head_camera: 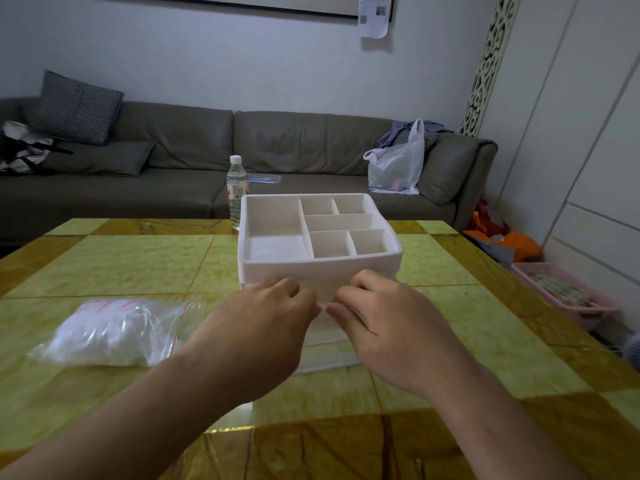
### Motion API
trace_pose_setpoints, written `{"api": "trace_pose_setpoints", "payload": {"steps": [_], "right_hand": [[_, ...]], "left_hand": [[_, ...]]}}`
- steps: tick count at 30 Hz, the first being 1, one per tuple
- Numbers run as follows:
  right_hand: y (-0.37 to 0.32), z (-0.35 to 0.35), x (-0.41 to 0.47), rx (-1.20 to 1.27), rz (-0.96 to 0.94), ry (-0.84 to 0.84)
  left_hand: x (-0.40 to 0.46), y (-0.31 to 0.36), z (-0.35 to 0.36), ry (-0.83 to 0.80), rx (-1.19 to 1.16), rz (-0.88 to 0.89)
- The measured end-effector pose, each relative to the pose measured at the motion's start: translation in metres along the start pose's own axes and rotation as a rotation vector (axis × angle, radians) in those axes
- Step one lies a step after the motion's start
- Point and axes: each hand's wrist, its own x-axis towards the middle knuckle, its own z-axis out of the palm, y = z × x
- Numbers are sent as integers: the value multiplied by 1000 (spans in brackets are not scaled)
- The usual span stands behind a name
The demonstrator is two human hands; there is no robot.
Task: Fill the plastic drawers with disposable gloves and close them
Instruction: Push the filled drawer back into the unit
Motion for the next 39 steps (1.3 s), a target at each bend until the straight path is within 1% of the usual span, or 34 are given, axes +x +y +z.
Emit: {"api": "trace_pose_setpoints", "payload": {"steps": [2,4,7,9,11,14,16,18,22,27,30,32,34,36,37,39], "right_hand": [[5,0,-4,58,-3,56],[11,-1,-8,109,-4,118],[18,-2,-14,166,2,200],[21,-3,-18,165,25,241],[25,-4,-20,176,74,287],[30,-2,-22,277,202,338],[32,2,-22,325,263,322],[36,6,-22,306,256,305],[36,10,-20,266,249,313],[30,14,-14,270,303,212],[29,18,-12,258,304,191],[30,19,-11,246,307,216],[30,20,-10,252,301,315],[32,22,-10,320,315,410],[35,23,-9,379,345,418],[39,24,-7,514,419,364]], "left_hand": [[-1,0,-3,-12,-13,-15],[-4,0,-6,14,18,-26],[-14,0,-4,84,44,-58],[-22,0,0,163,27,-53],[-30,-5,1,240,8,-60],[-40,-18,3,304,-30,-137],[-44,-25,6,321,-55,-174],[-46,-28,10,312,-75,-175],[-41,-30,13,309,-39,-136],[-35,-29,20,290,-41,-98],[-36,-29,24,345,-65,-123],[-36,-26,26,376,-69,-143],[-37,-24,27,409,-76,-177],[-38,-24,28,424,-160,-266],[-38,-24,28,424,-241,-325],[-37,-26,28,397,-404,-453]]}}
